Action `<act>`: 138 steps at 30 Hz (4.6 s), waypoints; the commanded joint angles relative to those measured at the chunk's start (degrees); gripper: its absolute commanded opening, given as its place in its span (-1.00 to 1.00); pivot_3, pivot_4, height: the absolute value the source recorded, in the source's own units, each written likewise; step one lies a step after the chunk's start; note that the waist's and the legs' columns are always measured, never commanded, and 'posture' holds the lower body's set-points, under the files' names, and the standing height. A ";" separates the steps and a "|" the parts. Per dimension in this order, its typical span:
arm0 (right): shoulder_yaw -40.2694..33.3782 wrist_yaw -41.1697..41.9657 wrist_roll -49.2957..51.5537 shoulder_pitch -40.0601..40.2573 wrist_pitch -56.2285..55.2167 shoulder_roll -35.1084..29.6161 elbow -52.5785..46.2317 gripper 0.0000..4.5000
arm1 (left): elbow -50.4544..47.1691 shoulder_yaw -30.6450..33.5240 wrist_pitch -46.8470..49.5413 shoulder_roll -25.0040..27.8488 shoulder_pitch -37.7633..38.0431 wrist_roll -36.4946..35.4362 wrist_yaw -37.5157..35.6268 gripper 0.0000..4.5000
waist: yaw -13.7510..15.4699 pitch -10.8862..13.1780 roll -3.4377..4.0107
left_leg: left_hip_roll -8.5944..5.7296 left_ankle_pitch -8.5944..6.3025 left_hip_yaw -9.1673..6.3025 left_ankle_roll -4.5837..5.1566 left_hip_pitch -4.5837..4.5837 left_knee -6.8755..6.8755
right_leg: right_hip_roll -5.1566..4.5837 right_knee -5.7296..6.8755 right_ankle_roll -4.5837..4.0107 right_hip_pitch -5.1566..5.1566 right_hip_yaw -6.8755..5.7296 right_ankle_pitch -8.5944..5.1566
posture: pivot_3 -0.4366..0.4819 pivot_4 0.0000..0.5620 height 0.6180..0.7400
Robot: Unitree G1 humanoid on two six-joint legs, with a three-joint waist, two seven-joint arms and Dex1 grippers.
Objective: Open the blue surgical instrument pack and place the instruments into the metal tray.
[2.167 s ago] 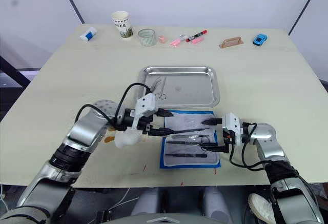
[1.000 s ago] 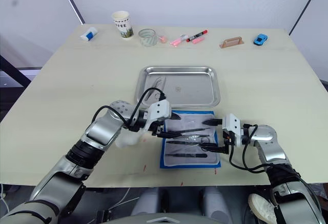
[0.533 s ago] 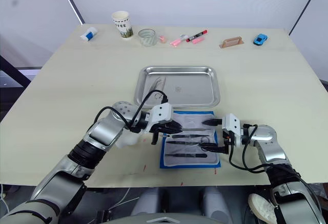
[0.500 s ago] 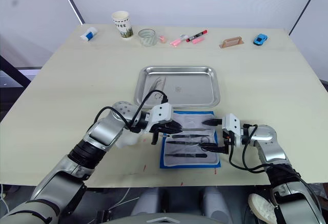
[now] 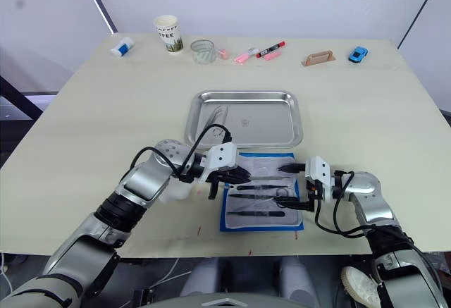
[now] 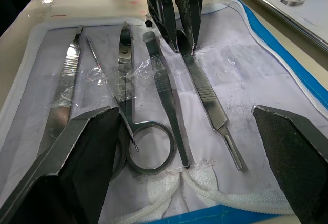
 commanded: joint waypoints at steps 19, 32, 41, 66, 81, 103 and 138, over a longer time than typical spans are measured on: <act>2.99 0.03 -3.95 1.18 1.44 -0.28 2.76 1.00 | -5.97 2.18 5.65 5.94 -3.43 -3.95 -6.58 -1.00 | -0.12 0.01 0.01 | 0.00 0.00 0.01 0.00 0.00 0.00 | 0.04 0.01 0.00 0.00 0.02 0.00 | -0.05 -0.47 1.00; 3.35 0.47 -4.11 0.42 0.99 0.20 4.03 1.00 | -8.88 6.26 6.54 13.45 0.53 -6.24 -7.94 -1.00 | -0.14 0.01 0.01 | 0.03 0.00 -0.01 0.00 0.01 0.00 | 0.05 0.02 0.00 -0.01 0.02 -0.01 | -0.05 -0.47 1.00; 3.40 1.63 -4.33 -0.87 0.16 0.35 5.95 1.00 | -10.30 11.77 3.75 18.70 6.42 -8.50 -7.94 -1.00 | -0.11 0.01 0.01 | 0.05 0.00 -0.02 0.00 0.04 0.00 | 0.04 0.02 -0.03 -0.02 0.04 -0.03 | -0.05 -0.47 1.00; 3.23 3.49 -3.95 -1.49 0.84 -0.55 5.64 1.00 | -19.65 27.25 36.91 -7.34 2.88 -18.17 40.74 -1.00 | 0.03 0.01 -0.08 | 0.02 0.00 -0.21 0.00 0.00 0.07 | -0.04 0.06 0.03 0.04 -0.08 0.01 | -0.05 -0.47 1.00; 3.28 3.63 -3.96 -1.85 1.53 -0.71 5.23 1.00 | -0.85 28.17 35.31 -33.10 -11.92 -7.99 70.29 -1.00 | -0.12 0.05 -0.03 | -0.14 0.01 -0.40 -0.02 0.01 0.09 | -0.12 -0.04 0.05 0.21 -0.11 0.02 | -0.05 -0.47 1.00; 3.20 3.42 -4.11 -1.80 1.88 -0.99 4.87 1.00 | 8.24 29.54 33.15 -36.75 -13.19 -5.09 77.19 -1.00 | -0.05 0.07 -0.01 | -0.17 0.02 -0.46 -0.06 -0.01 0.09 | -0.13 -0.05 0.06 0.21 -0.17 0.02 | -0.05 -0.47 1.00; 2.79 3.70 -3.49 -1.05 2.52 -1.83 3.58 1.00 | -18.53 25.00 29.30 -13.54 0.78 -25.35 29.87 0.47 | -0.16 0.17 0.16 | -0.15 0.22 -0.47 -0.52 0.01 -0.02 | -0.25 -0.09 0.03 0.21 -0.22 0.01 | -0.05 -0.47 1.00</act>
